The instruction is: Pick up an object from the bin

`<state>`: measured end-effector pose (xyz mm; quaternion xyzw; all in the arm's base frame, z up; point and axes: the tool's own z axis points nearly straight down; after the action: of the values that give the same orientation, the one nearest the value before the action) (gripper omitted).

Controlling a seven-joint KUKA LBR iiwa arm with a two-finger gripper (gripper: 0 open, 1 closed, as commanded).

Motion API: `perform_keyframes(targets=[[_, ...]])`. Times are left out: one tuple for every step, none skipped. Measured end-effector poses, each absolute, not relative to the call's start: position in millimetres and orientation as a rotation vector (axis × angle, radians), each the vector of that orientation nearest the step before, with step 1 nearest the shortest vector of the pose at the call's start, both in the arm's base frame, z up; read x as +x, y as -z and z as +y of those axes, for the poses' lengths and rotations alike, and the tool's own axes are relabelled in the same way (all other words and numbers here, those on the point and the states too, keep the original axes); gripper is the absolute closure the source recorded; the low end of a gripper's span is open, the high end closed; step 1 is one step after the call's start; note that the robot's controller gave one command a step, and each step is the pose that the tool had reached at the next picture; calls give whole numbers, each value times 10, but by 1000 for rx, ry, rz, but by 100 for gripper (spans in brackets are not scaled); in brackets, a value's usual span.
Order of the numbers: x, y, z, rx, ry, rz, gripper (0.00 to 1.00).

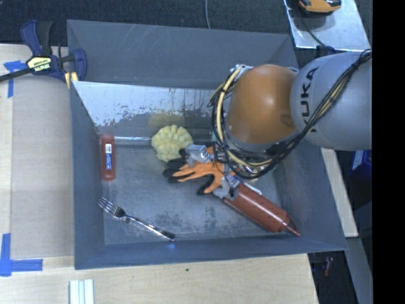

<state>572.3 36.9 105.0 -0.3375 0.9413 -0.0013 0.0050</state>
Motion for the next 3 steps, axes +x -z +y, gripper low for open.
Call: perform_keyframes(targets=[[5668, -912, 377, -1276, 5, 2861, 0], [5855, -718, 463, -1793, 4, 2564, 100], [5855, -718, 463, -1793, 4, 2564, 100]])
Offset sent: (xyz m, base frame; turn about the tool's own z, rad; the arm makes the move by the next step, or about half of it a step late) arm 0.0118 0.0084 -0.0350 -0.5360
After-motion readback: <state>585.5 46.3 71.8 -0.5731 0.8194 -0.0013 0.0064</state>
